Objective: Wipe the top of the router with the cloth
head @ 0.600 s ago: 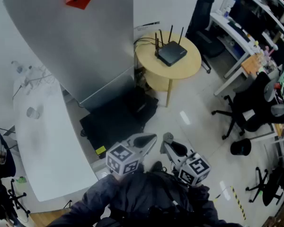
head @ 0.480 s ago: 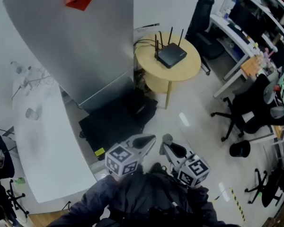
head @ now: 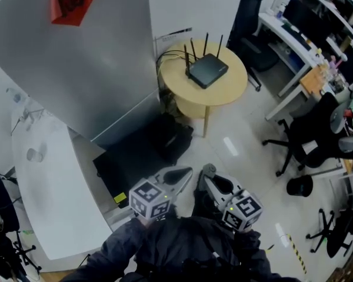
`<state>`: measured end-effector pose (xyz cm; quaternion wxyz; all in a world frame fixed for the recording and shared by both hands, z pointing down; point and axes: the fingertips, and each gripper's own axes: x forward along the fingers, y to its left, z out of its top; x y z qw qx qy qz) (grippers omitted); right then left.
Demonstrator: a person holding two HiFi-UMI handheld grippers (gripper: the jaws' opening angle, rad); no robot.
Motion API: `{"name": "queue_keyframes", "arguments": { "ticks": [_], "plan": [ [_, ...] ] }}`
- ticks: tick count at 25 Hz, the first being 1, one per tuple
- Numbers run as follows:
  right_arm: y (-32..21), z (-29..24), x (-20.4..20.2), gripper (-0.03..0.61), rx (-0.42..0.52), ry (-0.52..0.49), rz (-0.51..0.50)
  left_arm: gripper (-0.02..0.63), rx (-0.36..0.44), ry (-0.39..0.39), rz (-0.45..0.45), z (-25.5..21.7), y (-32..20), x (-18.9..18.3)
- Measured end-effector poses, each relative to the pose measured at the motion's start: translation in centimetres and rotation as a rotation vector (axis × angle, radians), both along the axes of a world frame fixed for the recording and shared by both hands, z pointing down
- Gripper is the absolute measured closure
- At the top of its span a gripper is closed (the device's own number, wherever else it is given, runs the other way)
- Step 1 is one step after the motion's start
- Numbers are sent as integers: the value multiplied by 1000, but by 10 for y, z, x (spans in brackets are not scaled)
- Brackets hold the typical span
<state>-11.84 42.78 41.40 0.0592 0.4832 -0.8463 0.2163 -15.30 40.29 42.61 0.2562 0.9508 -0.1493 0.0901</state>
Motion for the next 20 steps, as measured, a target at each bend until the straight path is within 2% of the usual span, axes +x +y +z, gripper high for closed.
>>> {"name": "queue_keyframes", "arguments": {
  "ticks": [5, 15, 20],
  "plan": [
    [-57, 13, 46, 509, -3, -12, -21, 621, 4, -11, -28, 12, -57, 43],
    [-182, 15, 173, 509, -30, -57, -135, 621, 15, -45, -141, -1, -196, 170],
    [-225, 23, 211, 509, -44, -81, -137, 621, 8, -78, -163, -1, -239, 205]
  ]
}}
